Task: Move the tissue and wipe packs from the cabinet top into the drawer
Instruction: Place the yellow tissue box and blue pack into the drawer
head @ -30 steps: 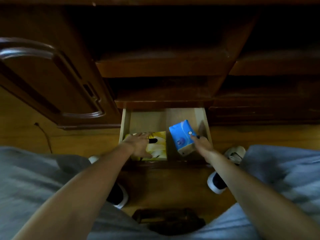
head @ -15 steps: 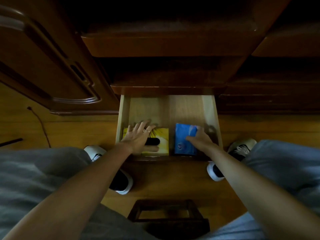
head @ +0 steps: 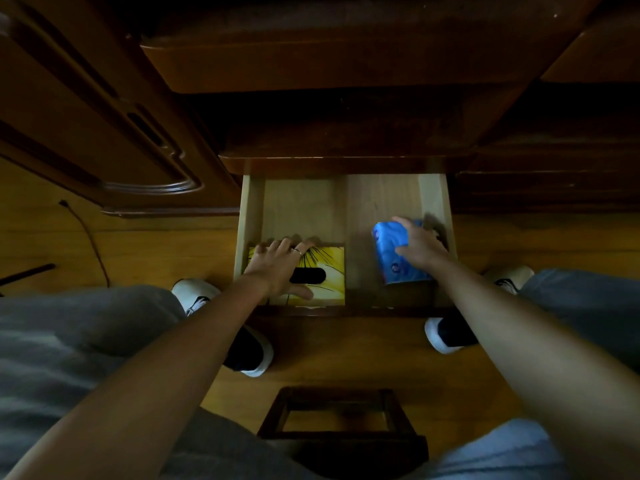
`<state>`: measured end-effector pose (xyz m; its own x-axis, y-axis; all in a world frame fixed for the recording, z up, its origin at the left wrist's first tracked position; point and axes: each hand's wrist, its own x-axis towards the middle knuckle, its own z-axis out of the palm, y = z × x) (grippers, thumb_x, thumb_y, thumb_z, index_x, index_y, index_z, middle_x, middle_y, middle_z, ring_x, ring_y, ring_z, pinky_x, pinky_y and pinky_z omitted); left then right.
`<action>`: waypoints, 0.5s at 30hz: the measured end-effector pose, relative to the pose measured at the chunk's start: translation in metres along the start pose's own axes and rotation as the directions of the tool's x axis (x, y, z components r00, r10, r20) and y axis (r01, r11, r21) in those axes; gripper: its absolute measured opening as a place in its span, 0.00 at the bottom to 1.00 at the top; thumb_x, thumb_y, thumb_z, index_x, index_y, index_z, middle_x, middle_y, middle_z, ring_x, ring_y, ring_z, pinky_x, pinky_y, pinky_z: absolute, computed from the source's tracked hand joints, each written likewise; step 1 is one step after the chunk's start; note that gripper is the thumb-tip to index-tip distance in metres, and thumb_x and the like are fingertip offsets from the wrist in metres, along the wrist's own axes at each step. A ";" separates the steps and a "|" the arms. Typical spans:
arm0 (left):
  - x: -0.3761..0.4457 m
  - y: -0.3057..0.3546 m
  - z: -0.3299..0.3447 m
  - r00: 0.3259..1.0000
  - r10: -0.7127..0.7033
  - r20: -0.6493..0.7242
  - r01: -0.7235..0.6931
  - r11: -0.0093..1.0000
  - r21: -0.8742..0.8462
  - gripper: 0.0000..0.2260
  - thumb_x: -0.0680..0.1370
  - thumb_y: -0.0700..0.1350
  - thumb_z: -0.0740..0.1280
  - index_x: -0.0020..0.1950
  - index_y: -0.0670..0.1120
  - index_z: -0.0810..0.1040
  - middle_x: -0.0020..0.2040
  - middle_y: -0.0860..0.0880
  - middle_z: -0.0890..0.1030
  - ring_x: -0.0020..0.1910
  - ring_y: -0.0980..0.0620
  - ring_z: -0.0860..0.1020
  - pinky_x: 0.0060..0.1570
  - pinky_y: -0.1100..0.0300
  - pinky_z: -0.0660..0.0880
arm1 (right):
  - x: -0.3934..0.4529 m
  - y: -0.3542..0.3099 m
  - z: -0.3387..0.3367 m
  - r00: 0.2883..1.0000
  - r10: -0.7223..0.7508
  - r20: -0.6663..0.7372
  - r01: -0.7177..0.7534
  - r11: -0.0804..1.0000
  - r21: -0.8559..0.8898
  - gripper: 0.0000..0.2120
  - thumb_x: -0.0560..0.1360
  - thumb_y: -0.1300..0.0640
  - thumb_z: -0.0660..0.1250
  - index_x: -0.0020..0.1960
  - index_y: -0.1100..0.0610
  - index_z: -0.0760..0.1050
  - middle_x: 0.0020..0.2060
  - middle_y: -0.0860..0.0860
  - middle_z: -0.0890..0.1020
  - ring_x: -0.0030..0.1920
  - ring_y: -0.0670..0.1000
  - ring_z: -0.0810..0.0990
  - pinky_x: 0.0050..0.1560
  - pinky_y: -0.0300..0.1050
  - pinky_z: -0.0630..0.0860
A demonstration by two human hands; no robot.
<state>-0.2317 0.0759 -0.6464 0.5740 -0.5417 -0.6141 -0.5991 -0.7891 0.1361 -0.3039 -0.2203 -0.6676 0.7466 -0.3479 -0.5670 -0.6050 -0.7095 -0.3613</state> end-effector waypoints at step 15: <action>-0.001 0.001 -0.005 0.999 -0.032 0.003 0.032 0.996 -0.079 0.51 0.65 0.73 0.72 0.80 0.57 0.53 0.78 0.45 0.62 0.76 0.40 0.61 0.73 0.33 0.58 | -0.029 -0.032 0.038 0.924 -0.045 0.379 -0.068 0.957 0.281 0.44 0.77 0.54 0.73 0.83 0.46 0.48 0.74 0.59 0.69 0.68 0.60 0.73 0.65 0.58 0.74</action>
<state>-0.2304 0.0745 -0.6414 0.5913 -0.5155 -0.6203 -0.5344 -0.8264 0.1773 -0.3167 -0.1640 -0.6675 0.6130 -0.0574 -0.7880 -0.7077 -0.4834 -0.5153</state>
